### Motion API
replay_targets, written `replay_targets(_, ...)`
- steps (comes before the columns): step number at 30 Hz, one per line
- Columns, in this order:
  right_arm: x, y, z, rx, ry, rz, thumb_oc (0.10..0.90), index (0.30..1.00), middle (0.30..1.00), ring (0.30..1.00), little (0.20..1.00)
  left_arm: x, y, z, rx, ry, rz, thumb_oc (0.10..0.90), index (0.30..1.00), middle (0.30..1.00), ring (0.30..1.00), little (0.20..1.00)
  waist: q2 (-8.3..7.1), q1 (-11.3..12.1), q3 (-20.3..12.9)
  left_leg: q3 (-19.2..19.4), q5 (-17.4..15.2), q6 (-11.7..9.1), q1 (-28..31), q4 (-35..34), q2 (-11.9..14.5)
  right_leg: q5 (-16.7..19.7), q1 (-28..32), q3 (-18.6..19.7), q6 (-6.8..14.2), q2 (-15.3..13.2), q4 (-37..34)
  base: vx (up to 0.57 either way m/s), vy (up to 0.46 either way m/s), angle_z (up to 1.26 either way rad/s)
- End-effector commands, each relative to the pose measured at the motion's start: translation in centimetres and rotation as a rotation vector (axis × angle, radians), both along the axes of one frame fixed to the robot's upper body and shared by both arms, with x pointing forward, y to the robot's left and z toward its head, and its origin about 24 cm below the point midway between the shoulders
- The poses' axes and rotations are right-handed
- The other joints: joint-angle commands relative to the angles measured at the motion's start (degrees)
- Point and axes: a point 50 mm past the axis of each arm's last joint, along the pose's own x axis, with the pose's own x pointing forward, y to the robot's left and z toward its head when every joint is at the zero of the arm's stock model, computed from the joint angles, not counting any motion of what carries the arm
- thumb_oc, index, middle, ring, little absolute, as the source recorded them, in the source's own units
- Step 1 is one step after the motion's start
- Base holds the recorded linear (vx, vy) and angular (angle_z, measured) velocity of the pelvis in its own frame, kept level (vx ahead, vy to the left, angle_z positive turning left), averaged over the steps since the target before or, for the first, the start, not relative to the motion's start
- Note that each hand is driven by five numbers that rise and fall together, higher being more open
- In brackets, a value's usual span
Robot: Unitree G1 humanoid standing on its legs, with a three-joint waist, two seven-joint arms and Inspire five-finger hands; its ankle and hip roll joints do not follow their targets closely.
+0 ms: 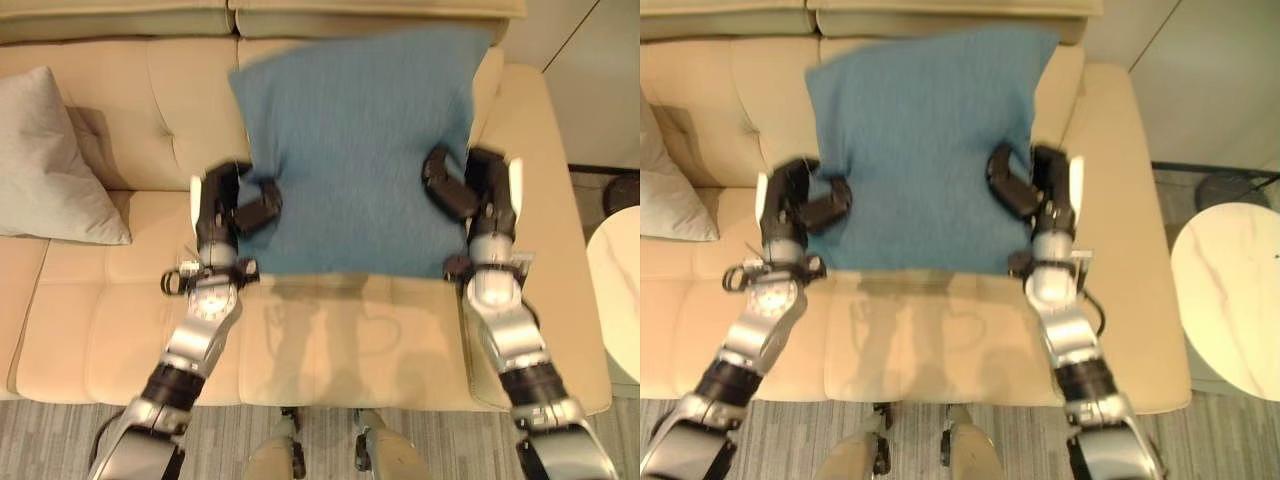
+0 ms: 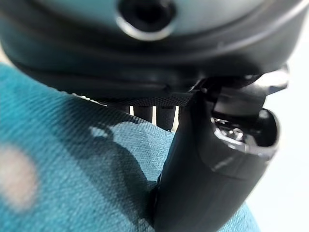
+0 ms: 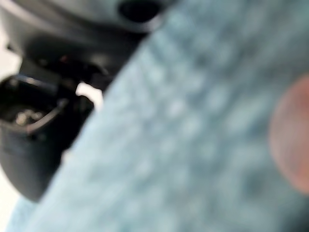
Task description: Pick up all the scattered cushions and arrange them neatly on the sofa.
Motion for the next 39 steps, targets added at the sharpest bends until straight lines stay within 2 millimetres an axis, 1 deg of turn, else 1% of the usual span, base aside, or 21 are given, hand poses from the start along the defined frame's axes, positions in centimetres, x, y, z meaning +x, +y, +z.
replay_targets(1,-1.0,3.6,8.8,-0.057,-0.453,0.026,0.4,0.3,0.3,0.3,0.3,-1.2,-4.8,11.0,0.139,-0.533,-0.079,0.4,0.3,0.3,0.3,0.3,-1.66,0.53,-5.81,-2.88,-7.36,0.27,0.08,0.51,-1.33,-10.44,-2.98,0.93,4.1,-1.56,8.03,-0.04,-0.026,0.0)
replay_targets(4,0.2,3.5,11.8,-0.053,-0.482,-0.065,0.4,0.3,0.3,0.3,0.3,0.1,-5.7,13.5,0.138,-0.541,-0.038,0.4,0.3,0.3,0.3,0.3,-0.98,0.58,-4.95,-3.6,-6.4,-0.02,-1.95,0.39,-1.23,-10.79,-5.6,0.91,3.91,-1.39,9.79,-0.03,-0.021,0.09)
replay_targets(5,0.2,3.5,11.9,-0.053,-0.487,-0.065,0.4,0.3,0.3,0.3,0.3,0.1,-5.7,13.7,0.137,-0.545,-0.037,0.4,0.3,0.3,0.3,0.3,-0.97,0.58,-4.83,-3.6,-6.06,0.0,-2.23,0.32,-1.26,-10.51,-5.9,0.92,3.88,-1.42,9.77,-0.04,-0.019,0.14)
replay_targets(6,1.0,3.7,13.6,-0.049,-0.481,-0.088,0.4,0.3,0.3,0.3,0.3,0.8,-6.0,15.3,0.142,-0.546,-0.014,0.4,0.3,0.3,0.3,0.3,-0.53,0.73,-4.15,-4.24,-5.46,-0.17,-3.41,0.24,-1.32,-10.72,-7.57,1.04,3.74,-1.29,10.87,-0.03,-0.012,0.14)
replay_targets(7,1.4,3.5,14.3,-0.055,-0.465,-0.111,0.536,0.505,0.505,0.505,0.505,1.2,-6.1,15.8,0.158,-0.531,0.0,0.489,0.434,0.434,0.434,0.434,-0.25,0.92,-3.88,-4.74,-5.41,-0.31,-3.91,0.19,-1.34,-11.24,-8.28,1.0,3.75,-1.26,11.47,-0.03,-0.012,0.11)
replay_targets(8,1.4,3.5,14.5,-0.055,-0.469,-0.111,0.585,0.578,0.578,0.578,0.578,1.2,-6.1,15.9,0.157,-0.535,0.001,0.565,0.547,0.547,0.547,0.547,-0.22,0.91,-3.81,-4.74,-5.08,-0.3,-4.2,0.13,-1.35,-10.94,-8.56,1.0,3.73,-1.28,11.41,-0.01,-0.011,0.04)
replay_targets(9,1.6,3.3,15.4,-0.066,-0.46,-0.122,0.8,0.9,0.9,0.9,0.9,1.5,-6.0,16.7,0.168,-0.529,0.014,0.8,0.9,0.9,0.9,0.9,0.03,0.92,-3.6,-5.19,-4.87,-0.4,-4.8,0.06,-1.41,-11.02,-9.48,1.0,3.67,-1.26,11.87,0.0,0.0,0.0)
replay_targets(10,2.1,2.9,16.1,-0.115,-0.42,-0.144,0.8,0.9,0.9,0.9,0.9,2.1,-5.5,17.6,0.212,-0.509,0.048,0.8,0.9,0.9,0.9,0.9,0.28,0.94,-3.38,-5.71,-4.78,-0.63,-5.5,0.02,-1.36,-11.51,-10.29,1.09,3.58,-1.23,12.4,0.0,0.0,0.0)
replay_targets(13,2.4,2.7,17.1,-0.174,-0.392,-0.158,0.8,0.9,0.9,0.9,0.9,2.3,-5.2,18.4,0.217,-0.499,0.055,0.8,0.9,0.9,0.9,0.9,0.5,0.97,-2.66,-6.14,-4.39,-0.78,-6.27,0.02,-1.34,-11.37,-11.3,1.17,3.57,-1.08,12.87,0.0,-0.008,0.01)
replay_targets(15,2.7,2.4,17.1,-0.203,-0.355,-0.157,0.8,0.9,0.9,0.9,0.9,2.6,-5.0,18.3,0.221,-0.474,0.049,0.8,0.9,0.9,0.9,0.9,0.63,0.96,-2.05,-6.33,-4.19,-0.92,-6.75,0.04,-1.38,-11.36,-11.94,1.28,3.49,-0.86,12.96,-0.01,-0.02,-0.06)
replay_targets(18,3.5,2.4,15.8,-0.242,-0.279,-0.129,0.8,0.9,0.9,0.9,0.9,3.3,-4.6,16.9,0.252,-0.405,0.044,0.8,0.9,0.9,0.9,0.9,0.62,0.77,-1.23,-6.35,-4.16,-0.98,-6.75,0.08,-1.36,-11.36,-12.12,1.68,3.46,-0.7,13.16,0.0,-0.008,-0.08)
replay_targets(21,4.1,2.5,13.4,-0.27,-0.196,-0.089,0.8,0.9,0.9,0.9,0.9,4.3,-3.9,14.3,0.312,-0.306,0.052,0.8,0.9,0.9,0.9,0.9,0.55,0.24,-0.4,-6.14,-4.1,-1.04,-6.52,0.02,-1.28,-11.21,-11.96,2.12,3.43,-0.6,13.1,-0.02,0.0,0.08)
replay_targets(23,4.4,2.8,9.6,-0.219,-0.12,-0.028,0.8,0.9,0.9,0.9,0.9,5.1,-2.3,10.7,0.283,-0.179,0.074,0.8,0.9,0.9,0.9,0.9,0.77,-0.38,0.99,-5.9,-4.13,-0.97,-6.48,0.02,-1.34,-10.96,-12.03,2.55,3.28,-0.59,12.91,-0.05,0.014,-0.26)
replay_targets(24,4.4,2.8,9.6,-0.219,-0.119,-0.028,0.8,0.9,0.9,0.9,0.9,5.1,-2.3,10.6,0.284,-0.178,0.074,0.8,0.9,0.9,0.9,0.9,0.76,-0.38,0.94,-5.9,-4.13,-0.96,-6.46,0.02,-1.34,-10.96,-12.01,2.55,3.28,-0.59,12.89,-0.05,0.015,-0.22)
replay_targets(30,4.4,1.5,6.0,-0.211,-0.026,-0.022,0.8,0.9,0.9,0.9,0.9,5.1,-0.5,7.1,0.273,-0.088,0.092,0.8,0.9,0.9,0.9,0.9,0.95,-0.39,2.03,-5.48,-4.14,-0.88,-5.91,0.02,-1.49,-10.88,-11.58,2.82,3.16,-0.62,12.73,-0.04,0.021,0.03)
replay_targets(32,4.0,0.2,4.6,-0.217,0.012,-0.028,0.8,0.9,0.9,0.9,0.9,4.8,1.1,5.2,0.259,-0.039,0.122,0.8,0.9,0.9,0.9,0.9,0.87,-0.42,2.15,-5.2,-4.34,-0.8,-5.09,0.02,-1.51,-10.87,-10.65,2.96,3.01,-0.68,12.54,0.0,0.0,0.0)
replay_targets(33,4.0,0.2,4.5,-0.217,0.013,-0.028,0.8,0.9,0.9,0.9,0.9,4.8,1.1,5.1,0.259,-0.038,0.121,0.8,0.9,0.9,0.9,0.9,0.87,-0.42,2.12,-5.21,-4.35,-0.8,-5.07,0.02,-1.51,-10.87,-10.62,2.96,3.01,-0.68,12.52,-0.02,0.025,0.09)
replay_targets(34,3.5,-1.1,3.3,-0.226,0.044,-0.045,0.8,0.9,0.9,0.9,0.9,4.4,2.0,4.0,0.25,-0.018,0.132,0.8,0.9,0.9,0.9,0.9,0.74,-0.53,1.92,-5.08,-4.56,-0.74,-4.36,0.02,-1.47,-10.83,-9.77,3.0,2.93,-0.69,12.19,-0.02,0.014,0.1)
replay_targets(37,2.7,-2.4,2.3,-0.237,0.065,-0.056,0.8,0.9,0.9,0.9,0.9,3.8,3.3,2.9,0.248,0.003,0.148,0.8,0.9,0.9,0.9,0.9,0.5,-0.56,1.28,-4.81,-4.58,-0.73,-3.8,0.02,-1.44,-10.38,-8.75,2.99,2.88,-0.67,11.35,0.01,0.007,0.0)
replay_targets(38,1.7,-3.9,1.0,-0.257,0.095,-0.069,0.8,0.9,0.9,0.9,0.9,2.9,4.7,1.7,0.245,0.021,0.158,0.8,0.9,0.9,0.9,0.9,0.17,-0.66,0.44,-4.54,-4.88,-0.73,-2.71,0.02,-1.37,-10.24,-7.13,3.0,2.89,-0.56,10.51,0.01,0.001,-0.08)
replay_targets(39,1.7,-3.9,1.0,-0.257,0.096,-0.069,0.8,0.9,0.9,0.9,0.9,2.9,4.7,1.7,0.245,0.021,0.158,0.8,0.9,0.9,0.9,0.9,0.17,-0.65,0.38,-4.54,-4.86,-0.73,-2.77,0.02,-1.37,-10.2,-7.17,3.0,2.89,-0.55,10.47,0.08,-0.002,-0.05)
